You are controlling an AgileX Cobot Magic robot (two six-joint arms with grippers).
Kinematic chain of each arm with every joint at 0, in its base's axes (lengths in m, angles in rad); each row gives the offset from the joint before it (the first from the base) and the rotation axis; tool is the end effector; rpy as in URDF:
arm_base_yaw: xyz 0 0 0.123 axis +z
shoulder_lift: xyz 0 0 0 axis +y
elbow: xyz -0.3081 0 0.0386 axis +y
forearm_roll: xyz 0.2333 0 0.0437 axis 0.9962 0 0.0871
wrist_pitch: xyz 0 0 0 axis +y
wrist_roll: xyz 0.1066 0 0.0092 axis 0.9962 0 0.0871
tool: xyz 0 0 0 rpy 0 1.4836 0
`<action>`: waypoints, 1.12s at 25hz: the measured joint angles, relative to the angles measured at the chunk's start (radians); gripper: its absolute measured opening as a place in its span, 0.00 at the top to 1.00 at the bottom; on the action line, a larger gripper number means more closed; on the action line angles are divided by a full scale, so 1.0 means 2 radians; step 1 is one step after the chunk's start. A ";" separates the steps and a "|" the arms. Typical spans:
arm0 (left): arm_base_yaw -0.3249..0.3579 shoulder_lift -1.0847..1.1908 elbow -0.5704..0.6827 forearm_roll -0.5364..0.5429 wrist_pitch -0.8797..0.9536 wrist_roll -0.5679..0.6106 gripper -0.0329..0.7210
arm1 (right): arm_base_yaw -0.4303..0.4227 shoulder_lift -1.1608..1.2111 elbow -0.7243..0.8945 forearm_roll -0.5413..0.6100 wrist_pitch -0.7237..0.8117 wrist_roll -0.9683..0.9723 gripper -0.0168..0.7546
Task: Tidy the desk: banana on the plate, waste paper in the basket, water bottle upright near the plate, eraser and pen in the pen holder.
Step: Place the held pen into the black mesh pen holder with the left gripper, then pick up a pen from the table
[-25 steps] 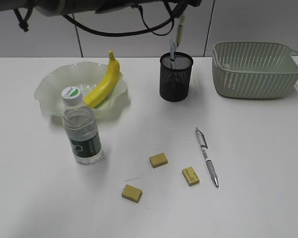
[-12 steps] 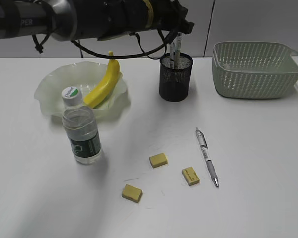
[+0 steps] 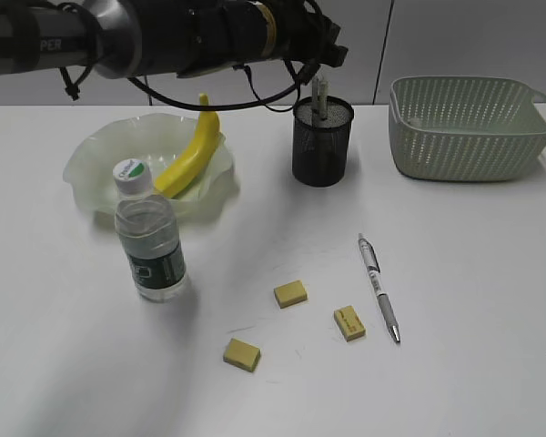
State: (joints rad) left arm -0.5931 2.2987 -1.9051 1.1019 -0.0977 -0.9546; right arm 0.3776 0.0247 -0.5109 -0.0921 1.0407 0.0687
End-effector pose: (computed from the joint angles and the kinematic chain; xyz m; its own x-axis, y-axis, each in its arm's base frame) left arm 0.4666 -0.3256 0.2505 -0.1219 0.2562 -0.9589 0.6510 0.7499 0.1176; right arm -0.0210 -0.0175 0.2689 -0.4237 -0.1444 -0.8942 -0.2924 0.9562 -0.0159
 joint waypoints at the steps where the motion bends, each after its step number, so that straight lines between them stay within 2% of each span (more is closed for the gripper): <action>1: 0.000 -0.001 0.000 0.000 0.006 0.000 0.56 | 0.000 0.000 0.000 0.000 0.000 0.000 0.65; 4: -0.002 -0.009 0.000 -0.014 0.046 0.000 0.50 | 0.000 0.000 0.000 0.000 0.000 0.000 0.65; 8: -0.011 -0.047 0.006 -0.075 0.125 0.000 0.48 | 0.000 0.000 0.000 0.000 0.000 0.000 0.65; 11: -0.022 -0.098 0.038 -0.094 0.148 0.015 0.49 | 0.000 0.000 0.000 0.000 0.000 0.000 0.65; 16: -0.047 -0.219 0.168 -0.122 0.150 0.048 0.55 | 0.000 0.000 0.000 0.000 0.000 0.000 0.66; 19: -0.048 -0.316 0.283 -0.143 0.165 0.060 0.58 | 0.000 0.000 0.000 0.000 0.000 0.000 0.66; 21: -0.049 -0.379 0.348 -0.166 0.200 0.089 0.58 | 0.000 0.000 0.000 0.000 0.000 0.000 0.66; 23: -0.053 -0.447 0.402 -0.206 0.259 0.146 0.58 | 0.000 0.000 0.000 0.000 0.000 0.000 0.66; 26: -0.055 -0.530 0.447 -0.285 0.371 0.249 0.59 | 0.000 0.000 0.000 0.000 0.000 -0.001 0.66; 28: -0.055 -0.584 0.470 -0.323 0.441 0.283 0.59 | 0.000 0.000 0.000 0.000 0.000 -0.001 0.66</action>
State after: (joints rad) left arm -0.7022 1.1314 -0.9650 0.4553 0.7843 -0.3890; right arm 0.3776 0.0247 -0.5109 -0.0921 1.0407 0.0666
